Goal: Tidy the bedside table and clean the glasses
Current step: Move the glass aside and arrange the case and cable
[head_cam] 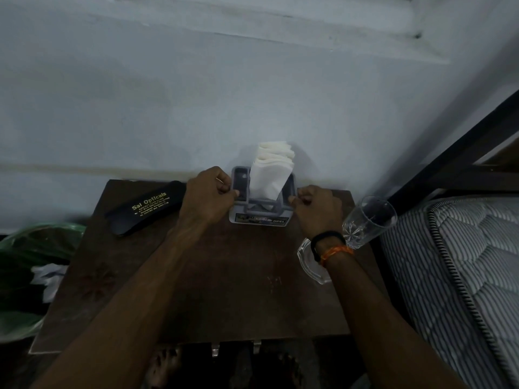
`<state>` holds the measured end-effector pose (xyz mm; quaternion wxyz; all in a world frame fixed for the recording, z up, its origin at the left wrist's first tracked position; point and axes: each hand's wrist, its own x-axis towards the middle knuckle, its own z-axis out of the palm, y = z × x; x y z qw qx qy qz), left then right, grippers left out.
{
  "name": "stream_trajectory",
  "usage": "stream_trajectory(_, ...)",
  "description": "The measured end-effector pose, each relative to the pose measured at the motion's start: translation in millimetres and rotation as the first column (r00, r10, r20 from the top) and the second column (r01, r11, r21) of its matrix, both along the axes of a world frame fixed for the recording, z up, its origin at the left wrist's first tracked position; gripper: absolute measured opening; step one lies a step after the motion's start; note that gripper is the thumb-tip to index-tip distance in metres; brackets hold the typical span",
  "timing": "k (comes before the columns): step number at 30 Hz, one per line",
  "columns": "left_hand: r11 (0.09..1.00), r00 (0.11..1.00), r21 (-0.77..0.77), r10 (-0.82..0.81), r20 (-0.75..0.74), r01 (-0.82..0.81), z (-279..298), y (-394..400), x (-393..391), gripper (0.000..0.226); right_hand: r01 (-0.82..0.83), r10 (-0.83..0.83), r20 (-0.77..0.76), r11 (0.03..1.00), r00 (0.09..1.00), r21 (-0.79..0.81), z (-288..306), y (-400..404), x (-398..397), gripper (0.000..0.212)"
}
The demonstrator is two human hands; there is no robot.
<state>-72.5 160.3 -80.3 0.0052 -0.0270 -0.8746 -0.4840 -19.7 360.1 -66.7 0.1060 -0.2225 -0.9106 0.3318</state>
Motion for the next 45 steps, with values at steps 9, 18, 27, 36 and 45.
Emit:
stream_trajectory(9,0.994,0.995,-0.099,0.032,-0.094,-0.041,2.9,2.7,3.0,0.025,-0.001,0.011,-0.098,0.995,0.995,0.1,10.8,-0.5,11.0,0.03)
stream_trajectory(18,0.901,0.888,-0.244,-0.411,-0.206,0.36,3.0,39.9,57.0,0.007,0.268,-0.028,-0.532,0.885,0.846,0.38,34.3,44.5,49.6,0.026)
stream_trajectory(27,0.667,0.813,-0.646,-0.569,-0.121,0.371,-62.6,32.6,106.2,0.04,0.326,-0.291,-0.239,0.938,0.926,0.118,18.0,76.4,70.6,0.092)
stream_trajectory(36,0.681,0.902,-0.679,-0.427,-0.066,0.273,-86.4,5.8,120.1,0.059,0.346,-0.391,-0.196,0.91,0.899,-0.229,6.4,79.4,65.5,0.11)
stream_trajectory(45,0.691,0.923,-0.672,-0.384,-0.029,0.267,-86.6,7.0,117.4,0.063,0.392,-0.449,-0.143,0.868,0.882,-0.305,-1.3,85.8,65.7,0.098)
